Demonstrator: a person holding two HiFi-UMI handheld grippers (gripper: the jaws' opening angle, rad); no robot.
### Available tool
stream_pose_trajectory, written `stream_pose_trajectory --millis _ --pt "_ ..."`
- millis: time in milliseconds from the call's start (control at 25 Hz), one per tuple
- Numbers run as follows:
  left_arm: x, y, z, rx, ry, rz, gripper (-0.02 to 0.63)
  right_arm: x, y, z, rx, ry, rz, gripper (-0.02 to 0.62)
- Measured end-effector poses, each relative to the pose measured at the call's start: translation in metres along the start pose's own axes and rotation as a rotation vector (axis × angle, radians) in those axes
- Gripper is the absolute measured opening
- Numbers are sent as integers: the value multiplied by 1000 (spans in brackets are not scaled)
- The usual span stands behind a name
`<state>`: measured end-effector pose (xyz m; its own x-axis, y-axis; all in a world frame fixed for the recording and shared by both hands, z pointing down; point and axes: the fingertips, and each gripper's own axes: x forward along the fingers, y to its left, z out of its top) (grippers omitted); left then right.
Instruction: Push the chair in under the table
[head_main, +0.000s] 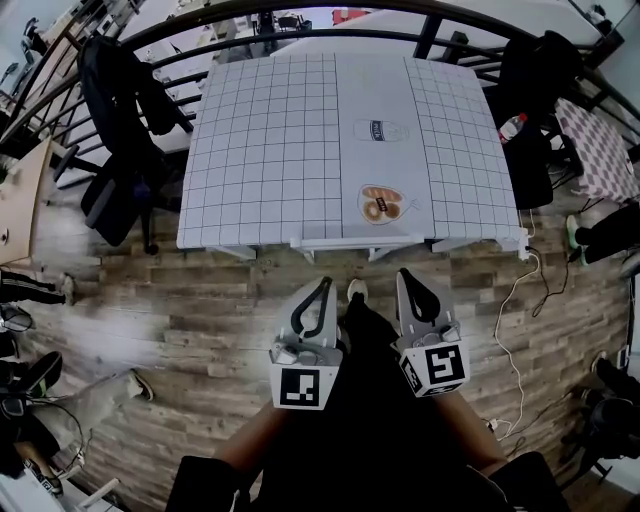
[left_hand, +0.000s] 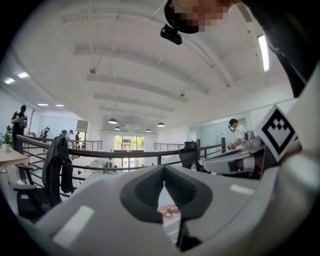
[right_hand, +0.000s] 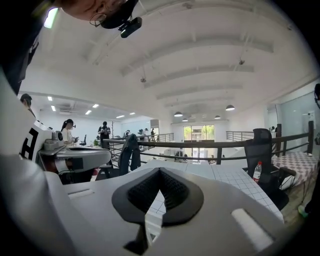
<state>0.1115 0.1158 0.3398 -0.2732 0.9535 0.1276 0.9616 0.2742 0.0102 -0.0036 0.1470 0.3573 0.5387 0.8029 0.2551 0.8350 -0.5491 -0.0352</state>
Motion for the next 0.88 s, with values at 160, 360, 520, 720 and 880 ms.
stream_pose_trajectory --millis 160,360,520,720,880 --pt "-6 0 -3 -19 11 7 11 -3 5 0 4 -7 2 -3" --pt "-3 -3 -6 -27 22 -2 11 -7 -2 3 11 -33 -30 -3" --pt "2 -6 -2 -17 15 -8 11 -7 -8 6 18 -36 -42 -3" --pt "9 -6 6 3 -1 -5 11 -4 -14 11 26 -42 -41 -3" --pt "10 -8 17 9 -1 2 11 -7 -17 20 26 -42 -32 -3"
